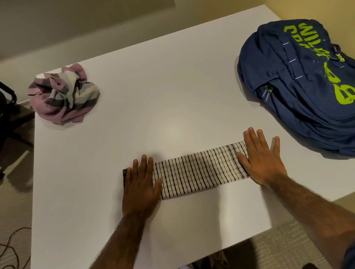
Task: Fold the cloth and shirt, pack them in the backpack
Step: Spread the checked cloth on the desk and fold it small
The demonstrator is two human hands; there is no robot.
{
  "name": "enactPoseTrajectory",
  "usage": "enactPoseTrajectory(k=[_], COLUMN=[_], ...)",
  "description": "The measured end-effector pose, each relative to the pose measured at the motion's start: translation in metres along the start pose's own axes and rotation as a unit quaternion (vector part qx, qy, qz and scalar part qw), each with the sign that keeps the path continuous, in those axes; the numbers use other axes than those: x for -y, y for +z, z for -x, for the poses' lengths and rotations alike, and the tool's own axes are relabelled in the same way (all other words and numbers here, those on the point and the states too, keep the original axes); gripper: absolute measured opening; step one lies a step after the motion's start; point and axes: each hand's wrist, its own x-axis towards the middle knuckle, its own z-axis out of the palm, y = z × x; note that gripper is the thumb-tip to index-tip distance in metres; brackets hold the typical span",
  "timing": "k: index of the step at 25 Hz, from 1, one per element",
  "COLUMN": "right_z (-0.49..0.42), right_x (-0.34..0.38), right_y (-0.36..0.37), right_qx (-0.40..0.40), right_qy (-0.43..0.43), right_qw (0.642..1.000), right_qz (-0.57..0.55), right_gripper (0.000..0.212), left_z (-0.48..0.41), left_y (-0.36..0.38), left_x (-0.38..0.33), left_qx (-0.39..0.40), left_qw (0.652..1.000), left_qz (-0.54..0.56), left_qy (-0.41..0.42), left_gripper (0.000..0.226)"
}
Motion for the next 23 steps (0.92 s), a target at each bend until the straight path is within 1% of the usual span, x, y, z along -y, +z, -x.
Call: enactPoseTrajectory(k=[8, 12, 15, 17, 19, 20, 21, 23], right_z=[0.001, 0.003, 0.002, 0.000, 0.002, 0.004, 0.008, 0.017], right_x=[0.003, 0.001, 0.002, 0.002, 0.012, 0.026, 0.047, 0.101], right_y=[-0.001, 0.001, 0.002, 0.000, -0.008, -0.013, -0.018, -0.018], right_qx=[0.002, -0.005, -0.012, -0.008, -0.010, -0.024, -0.040, -0.046], right_qy=[0.004, 0.004, 0.005, 0.014, 0.053, 0.064, 0.049, -0.047], right_qw=[1.000, 1.000, 1.000, 1.000, 0.998, 0.996, 0.995, 0.994], right_qz=[0.005, -0.001, -0.012, -0.013, -0.039, -0.060, -0.073, -0.084], right_gripper=[0.078, 0.082, 0.083, 0.084, 0.084, 0.081, 0.077, 0.066], left_z=[0.009, 0.008, 0.009, 0.009, 0.007, 0.003, -0.002, -0.013], left_y=[-0.010, -0.010, -0.009, -0.014, -0.022, -0.026, -0.030, -0.030], left_x=[0.038, 0.038, 0.039, 0.036, 0.015, -0.004, -0.027, -0.074], left_qx=[-0.006, -0.001, -0.002, -0.003, -0.020, -0.033, -0.043, -0.042], left_qw=[1.000, 1.000, 1.000, 0.999, 0.998, 0.998, 0.998, 0.999], left_qz=[-0.014, -0.004, -0.012, -0.026, -0.047, -0.042, -0.024, 0.022], left_qy=[-0.009, -0.010, -0.010, -0.024, -0.040, -0.038, -0.025, 0.022], left_gripper=[0.076, 0.076, 0.077, 0.078, 0.077, 0.074, 0.071, 0.064])
